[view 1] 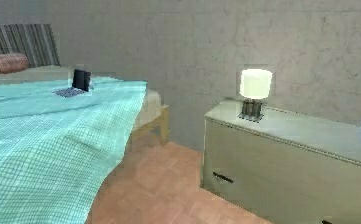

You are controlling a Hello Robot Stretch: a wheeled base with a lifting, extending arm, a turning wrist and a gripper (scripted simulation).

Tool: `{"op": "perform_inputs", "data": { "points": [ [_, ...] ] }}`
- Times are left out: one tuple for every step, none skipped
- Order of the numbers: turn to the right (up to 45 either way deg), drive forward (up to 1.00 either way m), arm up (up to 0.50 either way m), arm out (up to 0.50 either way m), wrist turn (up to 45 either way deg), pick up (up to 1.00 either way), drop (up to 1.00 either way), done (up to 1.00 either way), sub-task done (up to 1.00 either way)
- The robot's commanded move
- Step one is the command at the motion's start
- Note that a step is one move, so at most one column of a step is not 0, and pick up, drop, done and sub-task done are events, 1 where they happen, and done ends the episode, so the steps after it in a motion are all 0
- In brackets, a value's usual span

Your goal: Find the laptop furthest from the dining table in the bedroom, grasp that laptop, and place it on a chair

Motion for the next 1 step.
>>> {"op": "perform_inputs", "data": {
  "points": [
    [0.0,0.65,0.00,0.00,0.0,0.00,0.00,0.00,0.00]
  ]
}}
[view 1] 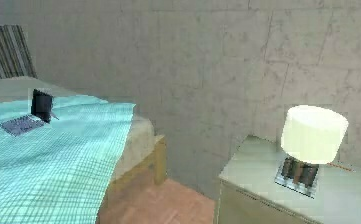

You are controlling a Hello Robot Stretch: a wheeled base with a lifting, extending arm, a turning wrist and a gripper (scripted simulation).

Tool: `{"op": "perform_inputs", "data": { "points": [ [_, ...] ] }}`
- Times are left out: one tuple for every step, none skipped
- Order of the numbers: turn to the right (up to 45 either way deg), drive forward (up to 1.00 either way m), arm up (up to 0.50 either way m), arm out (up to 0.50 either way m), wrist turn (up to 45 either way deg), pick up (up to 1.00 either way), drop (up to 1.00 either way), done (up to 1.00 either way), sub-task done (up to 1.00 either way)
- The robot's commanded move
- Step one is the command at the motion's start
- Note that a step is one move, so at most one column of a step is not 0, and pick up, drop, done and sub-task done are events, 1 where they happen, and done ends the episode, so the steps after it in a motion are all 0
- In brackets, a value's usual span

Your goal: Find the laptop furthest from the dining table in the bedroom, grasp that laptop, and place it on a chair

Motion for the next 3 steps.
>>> {"op": "perform_inputs", "data": {
  "points": [
    [-45.0,0.00,0.00,0.00,0.0,0.00,0.00,0.00,0.00],
    [-45.0,0.00,0.00,0.00,0.0,0.00,0.00,0.00,0.00],
    [-36.0,0.00,0.00,0.00,0.0,0.00,0.00,0.00,0.00]
  ]
}}
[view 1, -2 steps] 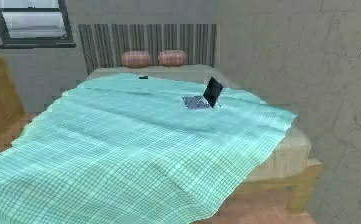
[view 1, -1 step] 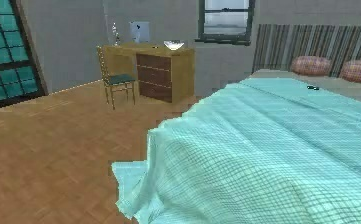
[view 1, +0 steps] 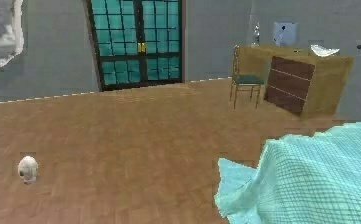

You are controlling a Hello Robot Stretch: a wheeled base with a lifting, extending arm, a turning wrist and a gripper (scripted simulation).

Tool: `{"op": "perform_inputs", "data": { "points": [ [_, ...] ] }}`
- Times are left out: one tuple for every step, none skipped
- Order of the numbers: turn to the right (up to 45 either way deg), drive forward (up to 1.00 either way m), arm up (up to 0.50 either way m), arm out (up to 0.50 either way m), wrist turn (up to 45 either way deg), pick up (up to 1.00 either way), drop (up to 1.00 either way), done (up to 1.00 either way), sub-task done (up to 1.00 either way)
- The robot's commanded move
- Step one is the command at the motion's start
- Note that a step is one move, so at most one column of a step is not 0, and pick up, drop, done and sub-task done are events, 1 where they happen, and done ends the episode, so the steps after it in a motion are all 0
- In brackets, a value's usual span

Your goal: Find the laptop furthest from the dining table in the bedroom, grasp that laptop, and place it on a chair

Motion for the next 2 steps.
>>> {"op": "perform_inputs", "data": {
  "points": [
    [45.0,0.00,0.00,0.00,0.0,0.00,0.00,0.00,0.00],
    [45.0,0.00,0.00,0.00,0.0,0.00,0.00,0.00,0.00]
  ]
}}
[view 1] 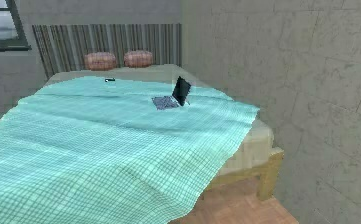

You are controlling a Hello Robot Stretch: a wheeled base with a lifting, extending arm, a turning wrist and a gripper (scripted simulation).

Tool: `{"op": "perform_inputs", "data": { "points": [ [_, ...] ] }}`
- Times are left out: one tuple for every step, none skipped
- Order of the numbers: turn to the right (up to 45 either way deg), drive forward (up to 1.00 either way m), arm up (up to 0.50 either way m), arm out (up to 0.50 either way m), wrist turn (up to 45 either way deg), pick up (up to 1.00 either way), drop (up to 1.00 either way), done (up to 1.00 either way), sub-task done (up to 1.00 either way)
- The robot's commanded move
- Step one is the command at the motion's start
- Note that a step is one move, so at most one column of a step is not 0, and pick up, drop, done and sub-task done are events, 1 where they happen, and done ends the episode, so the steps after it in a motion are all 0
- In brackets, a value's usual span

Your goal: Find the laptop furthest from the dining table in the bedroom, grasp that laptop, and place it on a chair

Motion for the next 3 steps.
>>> {"op": "perform_inputs", "data": {
  "points": [
    [12.0,0.00,0.00,0.00,0.0,0.00,0.00,0.00,0.00],
    [0.0,0.75,0.00,0.00,0.0,0.00,0.00,0.00,0.00],
    [-45.0,0.00,0.00,0.00,0.0,0.00,0.00,0.00,0.00]
  ]
}}
